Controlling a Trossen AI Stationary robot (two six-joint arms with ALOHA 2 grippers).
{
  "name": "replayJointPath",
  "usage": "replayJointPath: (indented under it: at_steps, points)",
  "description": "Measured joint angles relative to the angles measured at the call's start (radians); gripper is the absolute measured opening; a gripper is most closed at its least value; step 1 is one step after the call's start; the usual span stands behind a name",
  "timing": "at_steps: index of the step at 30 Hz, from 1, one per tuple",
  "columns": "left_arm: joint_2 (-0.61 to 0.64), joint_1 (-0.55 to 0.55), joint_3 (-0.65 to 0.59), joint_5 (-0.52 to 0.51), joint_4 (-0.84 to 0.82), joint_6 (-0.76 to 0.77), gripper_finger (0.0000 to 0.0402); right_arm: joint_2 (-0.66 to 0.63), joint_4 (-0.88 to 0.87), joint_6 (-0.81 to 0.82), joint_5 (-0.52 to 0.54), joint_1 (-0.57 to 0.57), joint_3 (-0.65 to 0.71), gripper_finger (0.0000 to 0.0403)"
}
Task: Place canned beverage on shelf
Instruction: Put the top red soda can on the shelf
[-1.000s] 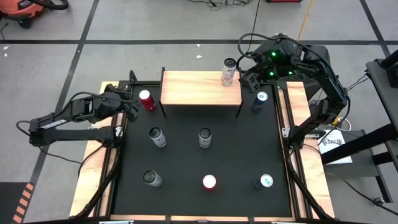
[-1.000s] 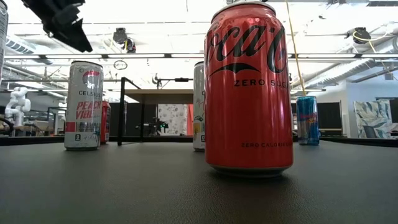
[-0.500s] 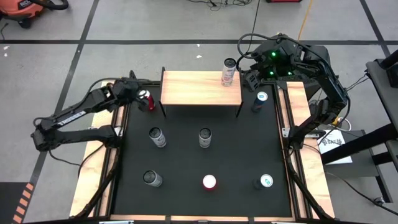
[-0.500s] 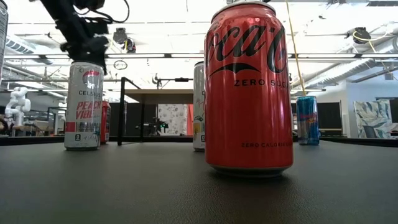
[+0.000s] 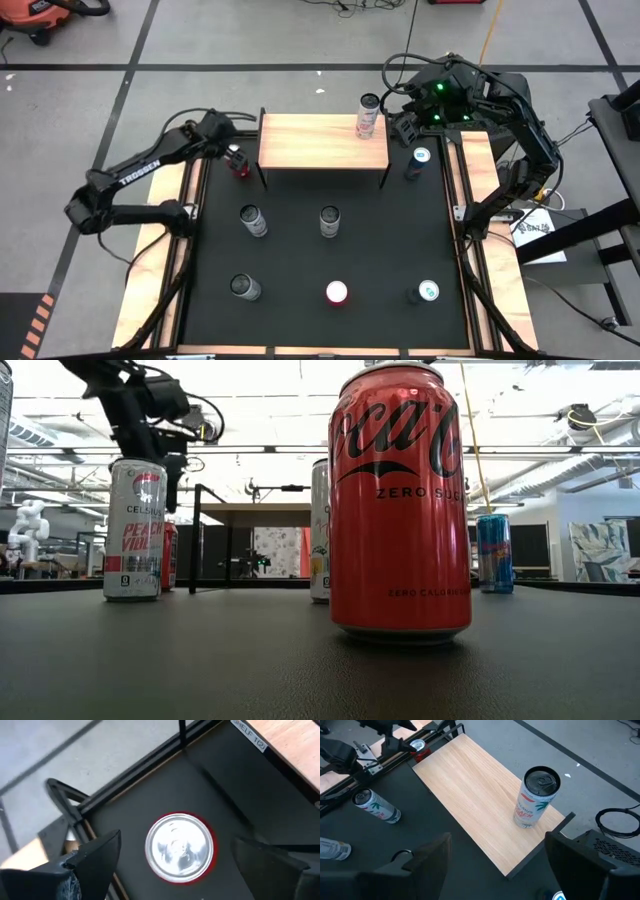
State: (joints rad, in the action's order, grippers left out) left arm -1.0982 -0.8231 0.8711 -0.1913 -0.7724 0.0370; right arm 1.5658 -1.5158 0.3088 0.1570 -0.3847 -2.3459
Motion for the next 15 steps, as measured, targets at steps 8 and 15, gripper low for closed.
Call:
replayJointPath:
  at_steps: [8, 15]
  points:
    - [-0.088, -0.062, 0.000, 0.096, 0.007, 0.007, 0.0380, 0.000, 0.000, 0.000, 0.000, 0.000, 0.000, 0.0303]
    - [-0.149, -0.071, 0.000, 0.141, 0.007, 0.007, 0.0380, 0.000, 0.000, 0.000, 0.000, 0.000, 0.000, 0.0303]
